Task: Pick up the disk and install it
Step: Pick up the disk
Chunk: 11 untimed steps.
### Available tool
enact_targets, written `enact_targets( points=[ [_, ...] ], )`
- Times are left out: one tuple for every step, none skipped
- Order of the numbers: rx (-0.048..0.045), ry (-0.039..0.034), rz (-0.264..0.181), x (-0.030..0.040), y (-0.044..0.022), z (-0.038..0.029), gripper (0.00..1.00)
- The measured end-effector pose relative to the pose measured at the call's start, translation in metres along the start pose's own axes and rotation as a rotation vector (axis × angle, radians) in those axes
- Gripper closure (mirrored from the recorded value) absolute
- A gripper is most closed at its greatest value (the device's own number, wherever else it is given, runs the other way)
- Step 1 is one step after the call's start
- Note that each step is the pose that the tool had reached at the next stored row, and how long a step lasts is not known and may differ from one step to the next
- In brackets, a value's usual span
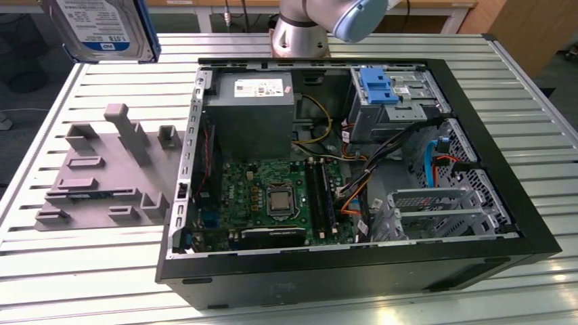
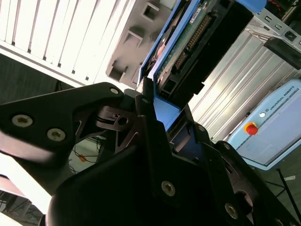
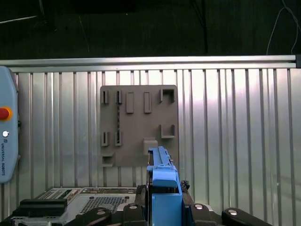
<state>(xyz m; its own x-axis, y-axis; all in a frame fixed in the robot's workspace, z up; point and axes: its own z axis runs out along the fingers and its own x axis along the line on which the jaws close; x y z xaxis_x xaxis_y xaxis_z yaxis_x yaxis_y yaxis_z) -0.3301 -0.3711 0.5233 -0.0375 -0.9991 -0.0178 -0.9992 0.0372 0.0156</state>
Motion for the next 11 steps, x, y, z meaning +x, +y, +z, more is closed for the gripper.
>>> enact_targets(
  points=[
    [0.0000,0.0000,0.000,0.0014,-0.0001,0.0000,0.64],
    [-0.0001,0.0001,0.000,0.0026,-0.0003,-0.0001,0.64],
    [-0.0001,0.0001,0.000,0.0032,-0.0004,-0.0001,0.64],
    [-0.0001,0.0001,0.000,0.0034,-0.0008,-0.0001,0.64],
    [0.0000,0.0000,0.000,0.0036,-0.0012,-0.0001,0.64],
    [0.0000,0.0000,0.000,0.0036,-0.0020,-0.0001,0.64],
    [-0.0001,0.0001,0.000,0.0036,-0.0031,-0.0002,0.64],
    [0.0000,0.0000,0.000,0.0036,-0.0044,-0.0001,0.64],
    [0.0000,0.0001,0.000,0.0035,-0.0061,-0.0002,0.64],
    [0.0001,0.0000,0.000,0.0035,-0.0079,-0.0002,0.64],
    [-0.0001,0.0001,0.000,0.0034,-0.0100,-0.0003,0.64]
  ],
)
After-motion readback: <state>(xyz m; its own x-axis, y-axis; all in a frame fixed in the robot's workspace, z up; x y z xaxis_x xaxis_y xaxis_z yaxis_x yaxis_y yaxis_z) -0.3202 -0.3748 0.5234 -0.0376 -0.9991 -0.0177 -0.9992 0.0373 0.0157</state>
